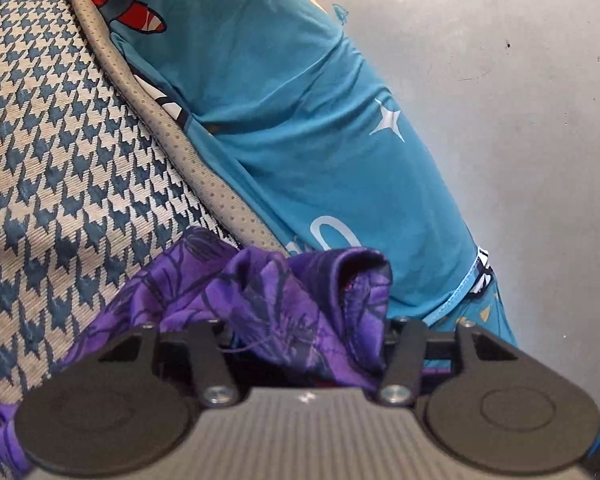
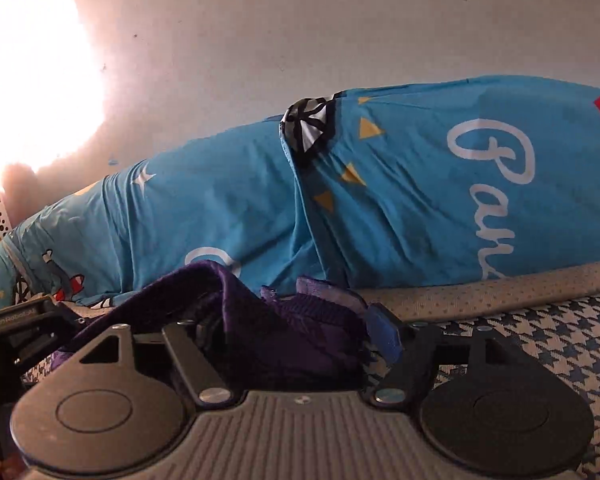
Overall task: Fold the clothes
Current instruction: 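Carry the held end over the top toward its other end with the left gripper, then open the left gripper to lay the folded end down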
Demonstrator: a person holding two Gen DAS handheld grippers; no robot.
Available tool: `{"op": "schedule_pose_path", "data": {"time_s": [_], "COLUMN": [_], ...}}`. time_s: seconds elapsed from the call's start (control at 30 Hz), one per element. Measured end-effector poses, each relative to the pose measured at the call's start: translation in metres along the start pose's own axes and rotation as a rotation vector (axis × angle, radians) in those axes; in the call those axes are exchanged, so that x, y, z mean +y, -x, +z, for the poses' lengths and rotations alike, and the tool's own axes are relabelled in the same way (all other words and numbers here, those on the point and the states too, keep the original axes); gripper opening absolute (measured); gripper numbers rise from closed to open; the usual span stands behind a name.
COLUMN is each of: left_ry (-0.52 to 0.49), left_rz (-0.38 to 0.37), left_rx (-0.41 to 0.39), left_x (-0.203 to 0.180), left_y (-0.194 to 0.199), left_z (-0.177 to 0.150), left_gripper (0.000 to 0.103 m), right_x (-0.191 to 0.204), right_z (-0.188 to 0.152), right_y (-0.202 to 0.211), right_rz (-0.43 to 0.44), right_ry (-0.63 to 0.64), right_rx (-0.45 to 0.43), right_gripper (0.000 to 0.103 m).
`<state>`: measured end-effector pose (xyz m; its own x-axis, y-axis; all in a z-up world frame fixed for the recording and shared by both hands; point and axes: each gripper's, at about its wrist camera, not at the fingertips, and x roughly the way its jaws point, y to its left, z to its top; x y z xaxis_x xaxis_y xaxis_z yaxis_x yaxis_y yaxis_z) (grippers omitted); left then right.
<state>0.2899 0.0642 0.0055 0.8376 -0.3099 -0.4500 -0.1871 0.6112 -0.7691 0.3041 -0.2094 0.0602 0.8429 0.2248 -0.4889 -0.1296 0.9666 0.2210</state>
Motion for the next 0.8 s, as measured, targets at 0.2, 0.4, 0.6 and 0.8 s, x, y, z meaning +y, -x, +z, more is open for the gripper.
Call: {"op": "schedule_pose_path", "data": {"time_s": [0.2,0.4,0.6,0.8], "left_ry": [0.044,0.017,-0.043,-0.127], "left_rz": [-0.002,-0.008,0.043,0.108], "left_rx": [-0.075,-0.122,-0.121,-0.112], "left_x": [0.005,-0.004,-0.008,-0.014], "left_y": [0.013,0.034,0.037,0.032], "left_z": [0.016,0.027,0.029,0.022], "left_gripper": [0.092,0.096,0.096,0.096], "right_x": [-0.003,-0.017,-0.016,-0.010], "right_z": [0.006,0.010,0.017,0.012], "right_y": [0.013,0.015,0.024,0.030], "right_rz": [-0.081,-0.158,-0.040,0.082], "right_ry": [-0.011,-0.072,-0.012,0.105], "right_rx": [-0.085,-0.099,-0.066,-0.006], "right_gripper": [0.072,0.072,0.072,0.051]}}
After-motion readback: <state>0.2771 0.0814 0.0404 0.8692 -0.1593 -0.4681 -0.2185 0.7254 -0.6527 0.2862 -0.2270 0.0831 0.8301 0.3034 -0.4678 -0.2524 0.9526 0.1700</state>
